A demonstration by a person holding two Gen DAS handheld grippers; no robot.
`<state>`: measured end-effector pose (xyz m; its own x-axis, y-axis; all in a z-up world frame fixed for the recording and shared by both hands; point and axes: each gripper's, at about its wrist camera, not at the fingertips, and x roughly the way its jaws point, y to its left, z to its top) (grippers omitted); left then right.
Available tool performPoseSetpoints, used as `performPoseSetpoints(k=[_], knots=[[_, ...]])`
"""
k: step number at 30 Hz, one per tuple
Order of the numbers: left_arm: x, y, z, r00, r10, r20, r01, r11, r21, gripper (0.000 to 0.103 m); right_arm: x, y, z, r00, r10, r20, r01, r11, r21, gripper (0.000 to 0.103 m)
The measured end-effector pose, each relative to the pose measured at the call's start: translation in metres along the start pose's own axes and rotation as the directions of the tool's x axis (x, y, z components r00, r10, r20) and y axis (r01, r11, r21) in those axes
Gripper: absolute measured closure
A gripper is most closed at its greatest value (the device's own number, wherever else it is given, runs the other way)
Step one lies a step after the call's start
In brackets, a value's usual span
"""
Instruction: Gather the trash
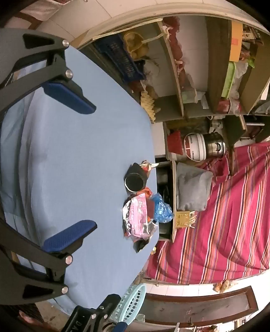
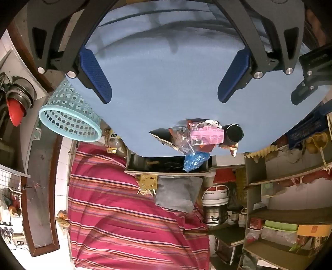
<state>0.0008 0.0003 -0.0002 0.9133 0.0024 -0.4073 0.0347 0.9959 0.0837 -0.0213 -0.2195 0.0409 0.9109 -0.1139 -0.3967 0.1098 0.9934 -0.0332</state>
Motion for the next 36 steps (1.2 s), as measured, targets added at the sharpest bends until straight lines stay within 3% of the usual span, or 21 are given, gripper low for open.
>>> performPoseSetpoints(k=[36], knots=[[-0.01, -0.002, -0.001, 0.998, 0.011, 0.063, -0.012, 1.0, 0.016, 0.004, -0.003, -0.002, 0.003, 1.0, -0.013, 0.016, 0.013, 1.0, 0.008, 0.004]])
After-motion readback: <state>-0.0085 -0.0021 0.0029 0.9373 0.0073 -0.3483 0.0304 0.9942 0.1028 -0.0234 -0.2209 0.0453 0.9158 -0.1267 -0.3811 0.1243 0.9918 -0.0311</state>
